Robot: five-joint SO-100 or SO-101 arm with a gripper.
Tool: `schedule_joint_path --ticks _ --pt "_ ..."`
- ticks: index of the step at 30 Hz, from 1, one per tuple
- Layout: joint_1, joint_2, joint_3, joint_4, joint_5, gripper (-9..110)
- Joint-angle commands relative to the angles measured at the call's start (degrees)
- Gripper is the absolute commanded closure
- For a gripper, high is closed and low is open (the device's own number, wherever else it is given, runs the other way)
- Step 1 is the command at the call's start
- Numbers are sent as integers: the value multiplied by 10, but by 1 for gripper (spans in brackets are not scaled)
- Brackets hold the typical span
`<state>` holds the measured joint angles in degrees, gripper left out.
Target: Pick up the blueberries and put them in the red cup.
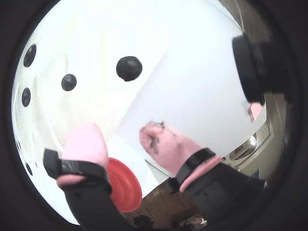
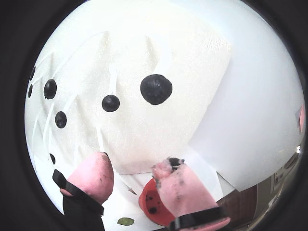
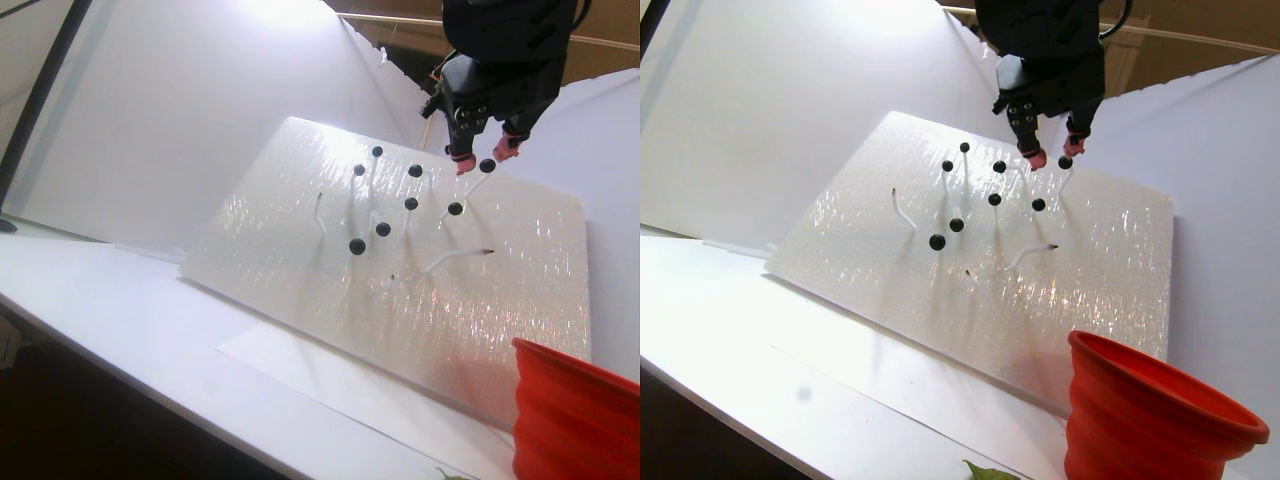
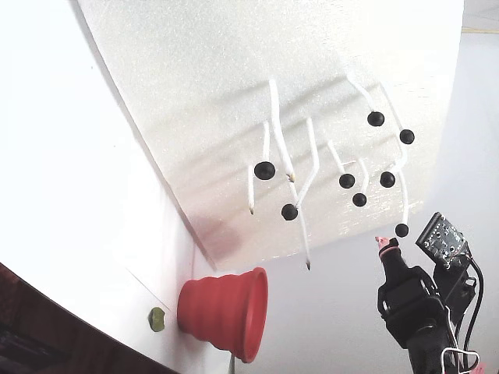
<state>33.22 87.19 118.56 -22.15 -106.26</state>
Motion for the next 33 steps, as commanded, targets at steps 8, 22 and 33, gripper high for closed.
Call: schedule_joint_path --ticks 8,22,33 --pt "25 3 -77 -2 11 84" --pt "35 -23 -116 -2 -10 83" --pt "38 -30 -147 0 -22 83"
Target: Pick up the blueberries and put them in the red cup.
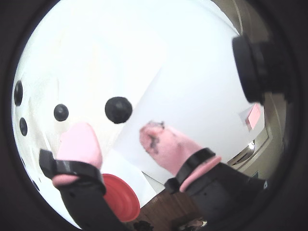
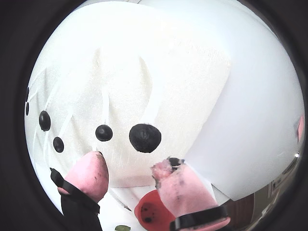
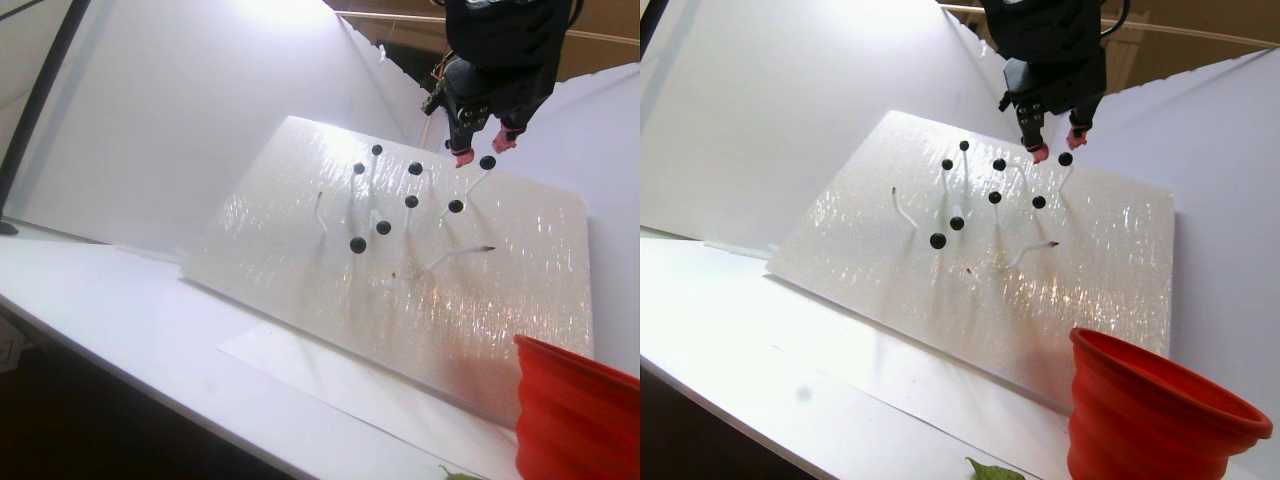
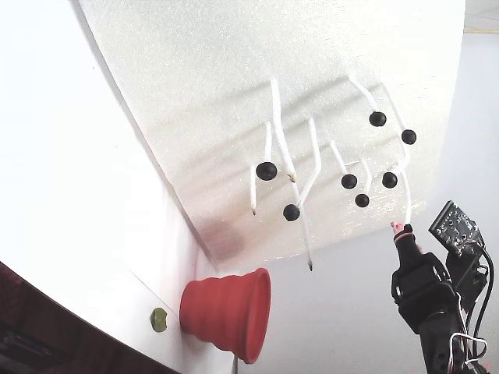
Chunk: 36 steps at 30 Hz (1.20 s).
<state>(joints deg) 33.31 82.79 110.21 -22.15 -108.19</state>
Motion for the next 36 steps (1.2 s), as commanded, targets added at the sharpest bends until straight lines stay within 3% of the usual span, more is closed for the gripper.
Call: schedule_joint_path --ticks 1,36 --pt "37 14 -65 0 -4 83" --pt "21 -51 -138 -2 -23 82"
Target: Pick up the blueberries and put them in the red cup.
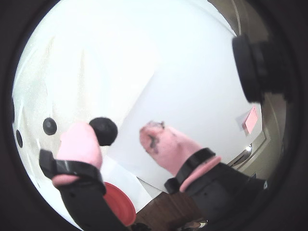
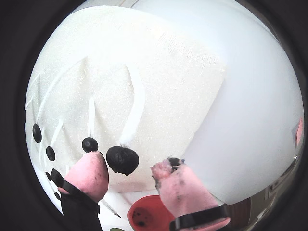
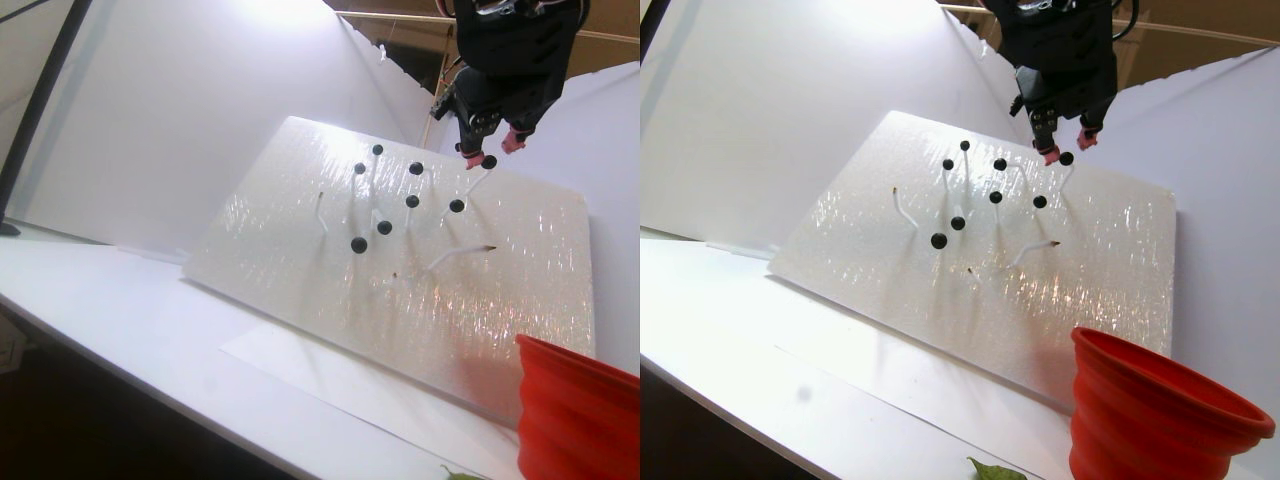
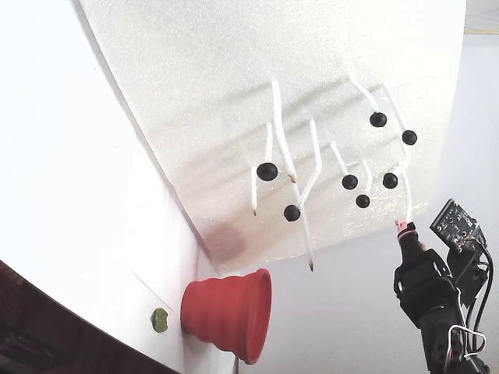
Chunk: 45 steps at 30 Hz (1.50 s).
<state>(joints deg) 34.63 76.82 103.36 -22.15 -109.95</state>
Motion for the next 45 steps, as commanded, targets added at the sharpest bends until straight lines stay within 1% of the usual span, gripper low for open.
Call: schedule_joint_path --ticks 1,45 --pt "9 4 -73 -2 -5 82" --pt "-5 -11 -97 -16 18 83"
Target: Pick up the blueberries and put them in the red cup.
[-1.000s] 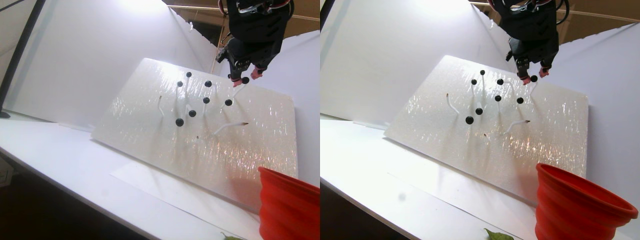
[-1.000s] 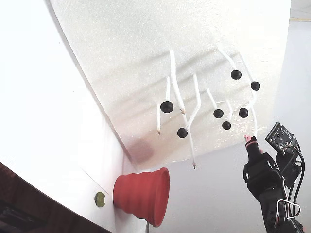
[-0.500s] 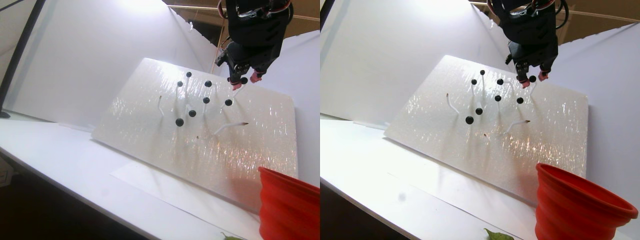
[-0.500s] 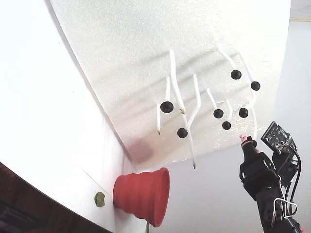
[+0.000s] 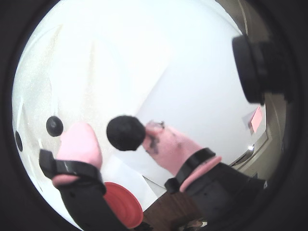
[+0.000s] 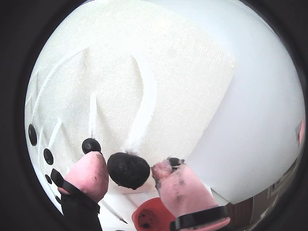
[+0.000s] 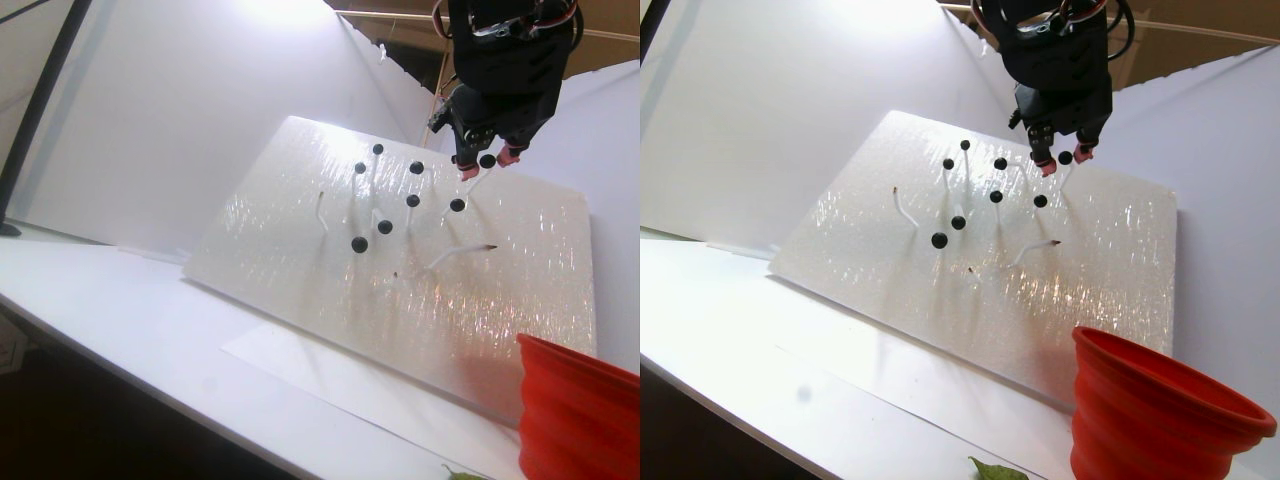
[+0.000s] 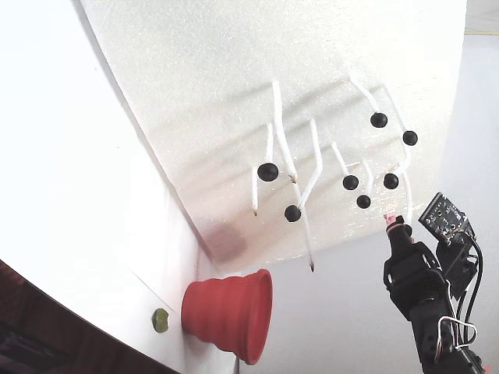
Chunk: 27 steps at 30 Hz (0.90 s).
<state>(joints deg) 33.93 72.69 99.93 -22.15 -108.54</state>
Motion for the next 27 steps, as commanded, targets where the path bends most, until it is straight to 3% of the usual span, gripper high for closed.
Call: schedule_joint_path --ticks 1,27 --pt "2 30 -63 -18 3 83" --pt "2 38 -46 -33 -6 88"
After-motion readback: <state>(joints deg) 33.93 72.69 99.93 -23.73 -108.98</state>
